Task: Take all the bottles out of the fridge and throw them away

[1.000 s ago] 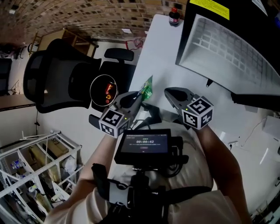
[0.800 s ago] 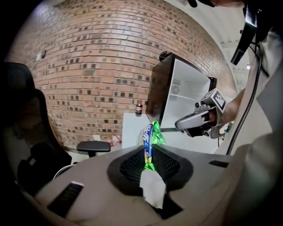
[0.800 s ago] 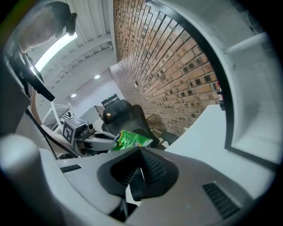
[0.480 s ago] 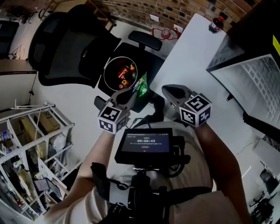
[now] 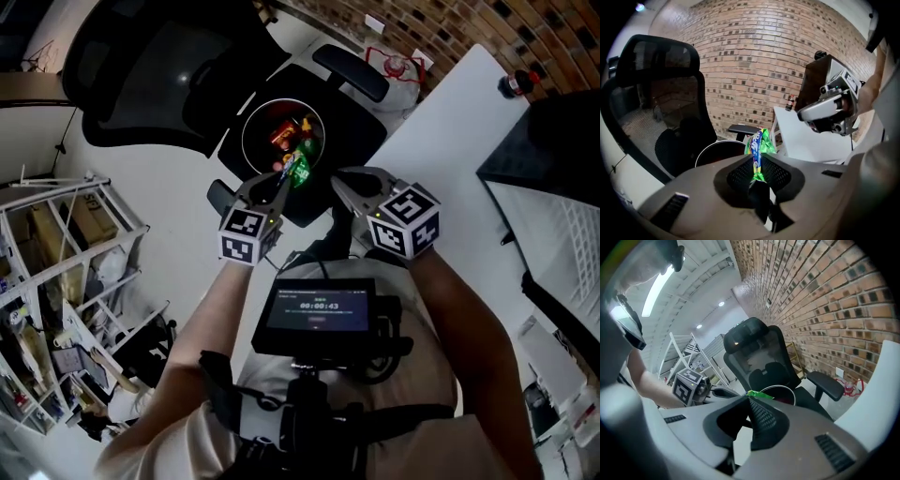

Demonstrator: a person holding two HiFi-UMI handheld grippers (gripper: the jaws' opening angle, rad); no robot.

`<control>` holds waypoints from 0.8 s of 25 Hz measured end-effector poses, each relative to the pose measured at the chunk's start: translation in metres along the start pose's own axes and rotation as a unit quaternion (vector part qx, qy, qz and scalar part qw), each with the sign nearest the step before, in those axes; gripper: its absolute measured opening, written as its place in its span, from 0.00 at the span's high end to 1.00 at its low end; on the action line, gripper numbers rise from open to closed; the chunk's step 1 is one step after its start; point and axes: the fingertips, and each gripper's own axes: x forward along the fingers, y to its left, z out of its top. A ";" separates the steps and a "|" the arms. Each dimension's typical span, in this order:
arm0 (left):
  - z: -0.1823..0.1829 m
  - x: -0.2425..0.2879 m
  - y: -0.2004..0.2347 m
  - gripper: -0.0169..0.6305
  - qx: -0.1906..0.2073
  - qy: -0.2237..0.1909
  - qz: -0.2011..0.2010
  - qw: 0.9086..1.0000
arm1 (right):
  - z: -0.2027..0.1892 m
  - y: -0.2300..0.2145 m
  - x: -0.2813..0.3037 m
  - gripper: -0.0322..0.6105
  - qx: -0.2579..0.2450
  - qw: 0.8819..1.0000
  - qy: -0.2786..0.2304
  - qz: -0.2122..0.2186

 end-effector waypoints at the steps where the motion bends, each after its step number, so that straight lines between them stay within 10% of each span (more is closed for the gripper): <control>1: -0.002 0.004 0.007 0.88 -0.003 0.004 0.008 1.000 | 0.002 0.003 0.005 0.95 0.001 1.000 0.003 0.004; 16: -0.019 0.139 0.090 0.86 0.144 0.129 0.026 0.981 | 0.004 -0.033 -0.012 0.95 0.044 0.998 0.009 -0.047; 20: -0.032 0.158 0.082 0.70 0.160 0.167 0.001 0.973 | 0.006 -0.047 -0.031 0.95 0.058 0.996 -0.002 -0.069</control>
